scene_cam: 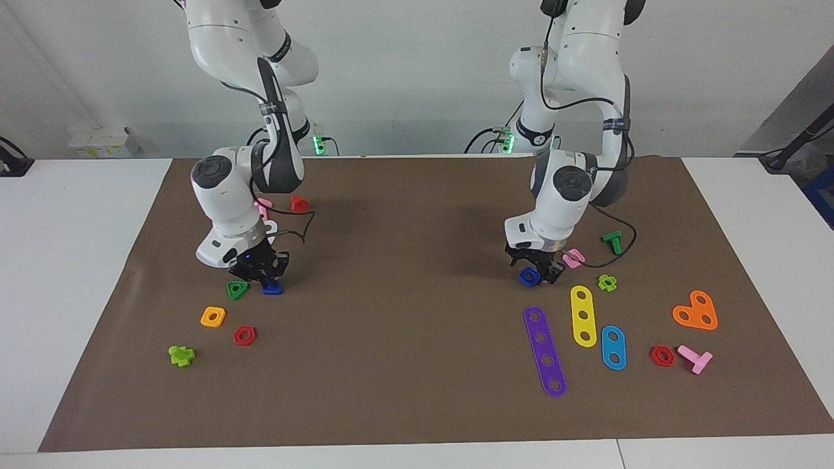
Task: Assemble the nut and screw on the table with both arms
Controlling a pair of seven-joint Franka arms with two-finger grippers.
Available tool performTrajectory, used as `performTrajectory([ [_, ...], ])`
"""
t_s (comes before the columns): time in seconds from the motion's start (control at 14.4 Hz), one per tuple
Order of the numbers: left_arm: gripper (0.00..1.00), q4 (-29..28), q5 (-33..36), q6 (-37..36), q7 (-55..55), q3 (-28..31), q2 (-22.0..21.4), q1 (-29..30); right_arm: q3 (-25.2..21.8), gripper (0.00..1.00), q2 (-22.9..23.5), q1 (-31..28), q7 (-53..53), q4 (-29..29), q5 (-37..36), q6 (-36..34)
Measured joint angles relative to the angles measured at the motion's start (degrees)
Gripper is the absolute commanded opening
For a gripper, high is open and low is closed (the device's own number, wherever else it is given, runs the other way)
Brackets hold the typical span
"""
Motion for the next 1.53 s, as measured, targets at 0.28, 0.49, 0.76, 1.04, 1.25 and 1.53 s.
performTrajectory([
  [0.28,0.79,-0.43,0.0,0.71,0.95,0.1,0.0,0.0,0.09,0.0,-1.35,3.61,8.59,7.85,-0.01,-8.45],
  [0.49,0.77,-0.53,0.0,0.8,2.07,0.18,0.0,0.0,0.25,0.0,-1.52,10.61,20.02,14.33,-0.05,-13.69],
  [0.76,0.71,-1.32,0.0,1.15,2.93,0.23,0.01,0.0,0.46,0.0,1.43,20.41,34.21,17.09,-0.2,-11.73],
  [1.04,0.57,-1.76,0.0,1.82,3.26,0.27,0.0,0.0,0.45,0.0,6.45,25.58,41.35,19.12,-1.37,-6.95],
  [1.25,0.36,-1.65,0.0,1.95,3.4,0.51,-0.19,0.01,0.45,0.0,9.0,28.1,45.85,19.35,-4.94,-5.61],
  [1.53,0.14,-1.59,-0.02,1.72,2.42,0.58,-0.23,0.03,0.45,0.0,12.49,30.59,53.26,19.61,-10.85,-4.31],
])
